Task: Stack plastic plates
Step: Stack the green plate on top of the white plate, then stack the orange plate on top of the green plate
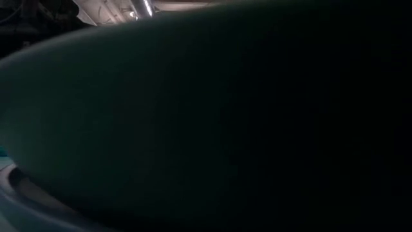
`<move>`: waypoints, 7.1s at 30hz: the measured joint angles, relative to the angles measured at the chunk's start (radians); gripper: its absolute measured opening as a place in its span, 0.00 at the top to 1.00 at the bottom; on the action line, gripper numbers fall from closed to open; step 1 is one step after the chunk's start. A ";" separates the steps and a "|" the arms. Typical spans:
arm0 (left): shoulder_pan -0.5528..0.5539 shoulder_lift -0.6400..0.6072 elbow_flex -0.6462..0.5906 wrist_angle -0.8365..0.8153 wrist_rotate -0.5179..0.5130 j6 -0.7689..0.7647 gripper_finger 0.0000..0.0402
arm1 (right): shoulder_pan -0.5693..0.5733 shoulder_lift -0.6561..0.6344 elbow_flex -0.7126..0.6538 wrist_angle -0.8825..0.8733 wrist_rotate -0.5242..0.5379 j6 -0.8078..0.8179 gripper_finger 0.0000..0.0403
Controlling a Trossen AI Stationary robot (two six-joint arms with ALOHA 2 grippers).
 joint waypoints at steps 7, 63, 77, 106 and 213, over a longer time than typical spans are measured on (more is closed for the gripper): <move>0.000 0.000 0.000 0.000 -0.004 0.000 0.99 | -0.131 0.000 -0.054 0.001 0.004 0.005 0.72; 0.000 0.000 0.000 -0.015 -0.034 0.026 0.99 | -0.626 0.001 -0.323 0.582 0.012 -0.432 0.72; 0.000 0.000 0.000 -0.016 -0.034 0.024 0.99 | -0.690 0.077 -0.320 0.592 -0.011 -0.450 0.73; 0.000 0.000 0.000 -0.023 -0.034 0.027 0.99 | -0.409 0.062 -0.168 0.497 -0.019 -0.519 1.00; 0.000 0.000 0.000 -0.052 -0.035 0.019 0.99 | 0.108 0.358 0.344 0.553 -0.051 -0.651 0.68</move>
